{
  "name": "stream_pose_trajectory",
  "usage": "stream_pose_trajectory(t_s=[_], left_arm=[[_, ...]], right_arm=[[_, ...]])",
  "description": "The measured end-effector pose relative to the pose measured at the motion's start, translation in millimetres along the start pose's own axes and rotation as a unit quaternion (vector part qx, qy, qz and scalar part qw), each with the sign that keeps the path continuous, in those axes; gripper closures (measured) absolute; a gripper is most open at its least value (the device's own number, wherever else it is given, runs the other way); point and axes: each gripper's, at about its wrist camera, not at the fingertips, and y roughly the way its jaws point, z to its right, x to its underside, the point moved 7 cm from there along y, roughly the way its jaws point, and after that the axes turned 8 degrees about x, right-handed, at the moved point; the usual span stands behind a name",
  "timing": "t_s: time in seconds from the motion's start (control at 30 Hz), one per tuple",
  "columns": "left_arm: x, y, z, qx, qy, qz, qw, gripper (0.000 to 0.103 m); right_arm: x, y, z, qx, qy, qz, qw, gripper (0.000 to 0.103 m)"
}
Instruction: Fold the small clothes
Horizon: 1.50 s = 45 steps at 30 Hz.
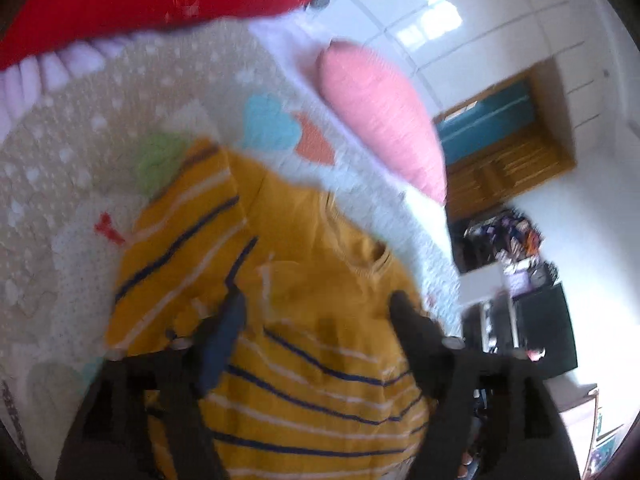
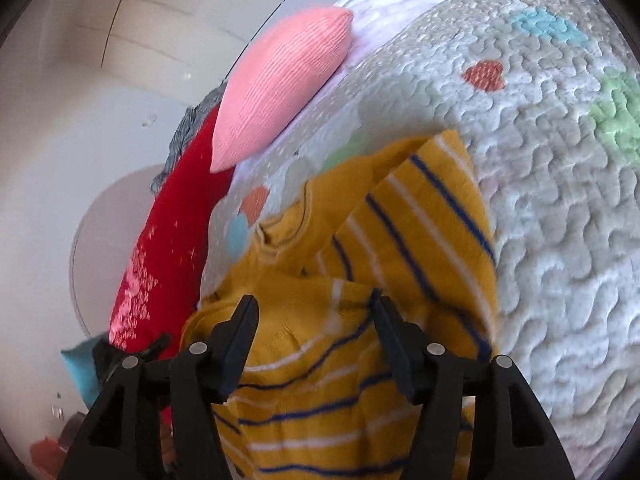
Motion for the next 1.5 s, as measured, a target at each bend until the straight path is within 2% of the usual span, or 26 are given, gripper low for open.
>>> stream_pose_trajectory(t_s=[0.1,0.17,0.23,0.33,0.47,0.53,0.6,0.63,0.7,0.77,0.8,0.83,0.87,0.93,1.0,1.03,1.1,1.13,1.17,1.23,1.3,1.33,1.4,1.5], left_arm=[[-6,-17,6,0.008,0.011,0.016,0.9998,0.022],[-6,-27,7,-0.020,0.036,0.025,0.9988,0.022],[2,-36,8,-0.066,0.080,0.034,0.9941,0.022],[22,-38,10,-0.103,0.131,0.024,0.9858,0.022],[52,-36,19,-0.100,0.191,0.019,0.9762,0.022],[59,-29,15,-0.120,0.215,0.021,0.9690,0.022],[59,-21,-2,-0.161,0.219,0.026,0.9619,0.022],[58,-19,-11,-0.172,0.212,0.027,0.9616,0.022],[54,-20,-34,-0.174,0.181,0.032,0.9674,0.022],[51,-25,-52,-0.165,0.151,0.038,0.9740,0.022],[50,-28,-64,-0.151,0.126,0.040,0.9798,0.022],[48,-32,-75,-0.131,0.099,0.042,0.9856,0.022],[47,-35,-83,-0.111,0.077,0.046,0.9898,0.022],[46,-39,-85,-0.098,0.066,0.051,0.9917,0.022],[48,-37,-83,-0.113,0.079,0.049,0.9893,0.022],[49,-38,-82,-0.116,0.083,0.049,0.9885,0.022],[51,-40,-81,-0.114,0.087,0.051,0.9884,0.022],[52,-41,-81,-0.109,0.085,0.052,0.9890,0.022],[53,-41,-82,-0.104,0.082,0.052,0.9898,0.022],[55,-45,-83,-0.097,0.081,0.052,0.9906,0.023],[56,-48,-83,-0.096,0.085,0.053,0.9904,0.023],[57,-48,-83,-0.097,0.086,0.053,0.9902,0.023],[59,-50,-83,-0.099,0.088,0.053,0.9898,0.023],[58,-49,-82,-0.099,0.086,0.052,0.9900,0.023]], right_arm=[[-9,-7,3,0.015,-0.007,0.013,1.000,0.033],[-10,-15,1,0.023,-0.017,0.024,0.999,0.033],[-8,-27,-5,0.038,-0.042,0.038,0.998,0.033],[1,-40,-17,0.063,-0.086,0.055,0.993,0.033],[27,-49,-44,0.103,-0.171,0.076,0.977,0.037],[42,-42,-54,0.106,-0.204,0.067,0.971,0.039],[58,-21,-61,0.095,-0.226,0.026,0.969,0.039],[62,-10,-58,0.098,-0.230,0.004,0.968,0.039],[60,12,-43,0.141,-0.232,-0.021,0.962,0.040],[41,22,-21,0.211,-0.234,-0.004,0.949,0.049],[29,22,-9,0.245,-0.223,0.008,0.943,0.059],[20,20,-1,0.264,-0.203,0.014,0.943,0.076],[13,16,1,0.275,-0.179,0.023,0.944,0.081],[11,5,-19,0.273,-0.178,0.052,0.944,0.078],[20,7,-65,0.251,-0.231,0.065,0.938,0.076],[29,13,-88,0.233,-0.255,0.060,0.937,0.071],[53,37,-138,0.171,-0.295,0.013,0.940,0.063],[65,49,-153,0.150,-0.306,-0.013,0.940,0.063],[82,69,-172,0.130,-0.325,-0.050,0.935,0.063],[103,92,-190,0.125,-0.364,-0.084,0.919,0.063],[125,119,-204,0.144,-0.420,-0.107,0.890,0.065],[131,130,-207,0.157,-0.440,-0.114,0.877,0.069],[140,153,-215,0.181,-0.466,-0.121,0.857,0.072],[135,179,-228,0.189,-0.483,-0.120,0.846,0.072]])
